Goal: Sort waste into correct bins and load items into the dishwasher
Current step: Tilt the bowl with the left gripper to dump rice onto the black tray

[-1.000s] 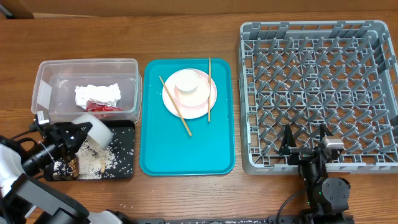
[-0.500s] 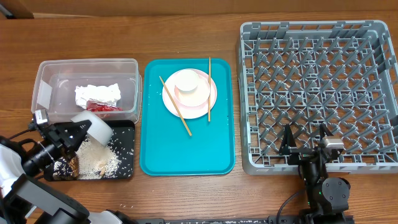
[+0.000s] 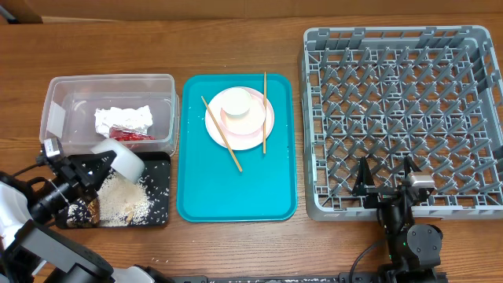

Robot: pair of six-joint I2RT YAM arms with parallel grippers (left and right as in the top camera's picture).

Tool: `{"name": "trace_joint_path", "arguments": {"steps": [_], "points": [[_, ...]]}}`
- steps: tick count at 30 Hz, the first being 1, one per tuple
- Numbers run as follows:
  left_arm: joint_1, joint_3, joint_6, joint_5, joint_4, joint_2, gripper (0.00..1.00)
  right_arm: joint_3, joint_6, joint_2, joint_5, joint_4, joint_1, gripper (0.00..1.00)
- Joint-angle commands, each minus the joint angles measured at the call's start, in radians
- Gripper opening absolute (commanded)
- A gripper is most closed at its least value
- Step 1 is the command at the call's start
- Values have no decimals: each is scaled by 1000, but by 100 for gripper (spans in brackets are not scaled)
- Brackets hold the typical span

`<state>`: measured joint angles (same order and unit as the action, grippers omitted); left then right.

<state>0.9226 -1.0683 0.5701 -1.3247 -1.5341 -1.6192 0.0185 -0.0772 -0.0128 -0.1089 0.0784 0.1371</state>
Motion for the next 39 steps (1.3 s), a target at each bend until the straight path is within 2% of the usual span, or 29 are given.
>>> {"name": "trace_joint_path", "arguments": {"steps": [1,3,5,9,13,20,35,39], "points": [[-13,2,83,-41,-21,23,4,-10,6,9,-2,-5,-4,100],[-5,2,71,-45,48,22,4,-10,6,9,-2,-5,-4,100],[-4,3,-15,-42,71,20,4,-10,6,9,-2,-5,-4,100],[-30,3,53,-34,26,21,4,-10,6,9,-2,-5,-4,100],[-30,3,-2,-2,65,21,4,-10,6,9,-2,-5,-4,100],[-79,3,11,32,30,21,4,-11,6,9,-2,-5,-4,100],[-320,-10,-3,30,20,60,4,-10,6,9,-2,-5,-4,100],[-392,-10,-60,33,52,78,4,-11,6,9,-2,-5,-4,100]]}}
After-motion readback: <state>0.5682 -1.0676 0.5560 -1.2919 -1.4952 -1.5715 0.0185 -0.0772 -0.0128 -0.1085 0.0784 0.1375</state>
